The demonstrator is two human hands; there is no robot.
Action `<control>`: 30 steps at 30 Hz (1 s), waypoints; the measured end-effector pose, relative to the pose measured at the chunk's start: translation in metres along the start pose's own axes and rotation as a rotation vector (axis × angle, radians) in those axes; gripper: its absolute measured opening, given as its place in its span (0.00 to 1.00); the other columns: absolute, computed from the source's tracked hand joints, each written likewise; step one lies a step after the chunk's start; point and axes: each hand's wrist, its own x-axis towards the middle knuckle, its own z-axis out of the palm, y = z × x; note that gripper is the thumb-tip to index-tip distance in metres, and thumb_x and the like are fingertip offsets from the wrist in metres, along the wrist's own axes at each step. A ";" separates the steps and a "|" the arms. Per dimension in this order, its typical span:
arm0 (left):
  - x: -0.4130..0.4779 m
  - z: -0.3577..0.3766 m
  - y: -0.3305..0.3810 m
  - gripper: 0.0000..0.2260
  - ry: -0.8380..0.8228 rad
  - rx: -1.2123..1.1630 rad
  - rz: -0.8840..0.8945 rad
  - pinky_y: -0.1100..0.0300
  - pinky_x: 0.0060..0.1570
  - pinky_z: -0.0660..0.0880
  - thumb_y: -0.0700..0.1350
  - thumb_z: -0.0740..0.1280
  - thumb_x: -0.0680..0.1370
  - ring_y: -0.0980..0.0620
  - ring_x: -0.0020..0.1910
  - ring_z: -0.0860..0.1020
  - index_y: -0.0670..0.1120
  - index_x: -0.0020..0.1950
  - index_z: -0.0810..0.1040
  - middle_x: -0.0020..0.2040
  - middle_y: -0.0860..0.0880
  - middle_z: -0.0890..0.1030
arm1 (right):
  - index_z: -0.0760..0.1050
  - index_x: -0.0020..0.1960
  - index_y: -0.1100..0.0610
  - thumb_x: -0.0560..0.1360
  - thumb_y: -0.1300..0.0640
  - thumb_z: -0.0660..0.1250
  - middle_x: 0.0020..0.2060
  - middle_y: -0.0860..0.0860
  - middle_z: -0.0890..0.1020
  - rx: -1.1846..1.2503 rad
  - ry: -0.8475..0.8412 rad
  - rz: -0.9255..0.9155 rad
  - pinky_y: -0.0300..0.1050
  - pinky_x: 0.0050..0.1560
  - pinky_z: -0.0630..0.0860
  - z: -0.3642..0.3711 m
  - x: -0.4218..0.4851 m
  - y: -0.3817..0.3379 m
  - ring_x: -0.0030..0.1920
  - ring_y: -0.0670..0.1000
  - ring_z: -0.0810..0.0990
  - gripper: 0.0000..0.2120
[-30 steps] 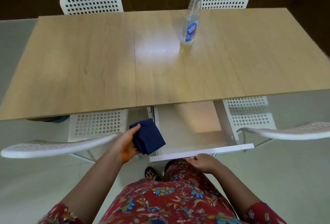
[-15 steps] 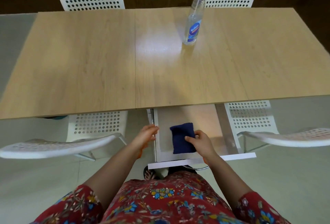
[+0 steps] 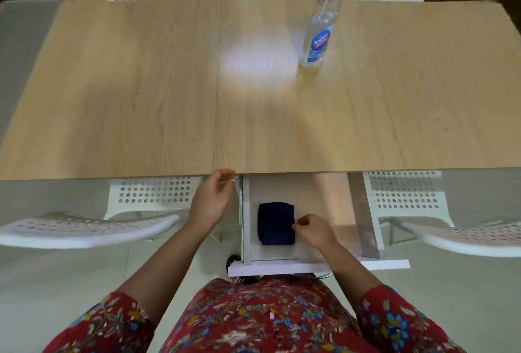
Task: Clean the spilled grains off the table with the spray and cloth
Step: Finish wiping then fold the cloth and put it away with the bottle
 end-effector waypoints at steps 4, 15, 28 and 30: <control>0.038 0.005 0.031 0.13 0.022 0.149 0.147 0.60 0.53 0.72 0.47 0.62 0.81 0.56 0.58 0.76 0.49 0.65 0.75 0.61 0.56 0.77 | 0.79 0.57 0.57 0.78 0.53 0.66 0.52 0.51 0.83 0.185 0.084 -0.159 0.40 0.48 0.73 -0.050 -0.005 -0.028 0.50 0.50 0.81 0.11; 0.167 0.028 0.113 0.18 0.015 0.454 0.151 0.56 0.57 0.72 0.50 0.61 0.80 0.50 0.64 0.74 0.50 0.70 0.70 0.68 0.50 0.73 | 0.69 0.66 0.54 0.70 0.55 0.76 0.56 0.49 0.78 0.703 0.511 -0.453 0.42 0.53 0.73 -0.237 0.098 -0.197 0.54 0.50 0.78 0.28; 0.194 0.035 0.103 0.18 0.000 0.478 0.082 0.55 0.59 0.73 0.51 0.61 0.80 0.51 0.63 0.75 0.50 0.69 0.71 0.67 0.49 0.74 | 0.62 0.71 0.54 0.61 0.53 0.82 0.58 0.48 0.75 0.690 0.677 -0.659 0.49 0.55 0.77 -0.263 0.178 -0.244 0.57 0.51 0.77 0.44; 0.190 0.033 0.103 0.18 0.001 0.451 0.081 0.56 0.57 0.72 0.51 0.62 0.80 0.51 0.62 0.75 0.50 0.69 0.71 0.67 0.49 0.74 | 0.64 0.68 0.54 0.60 0.52 0.82 0.55 0.46 0.76 0.675 0.690 -0.644 0.48 0.53 0.78 -0.259 0.166 -0.235 0.54 0.50 0.78 0.42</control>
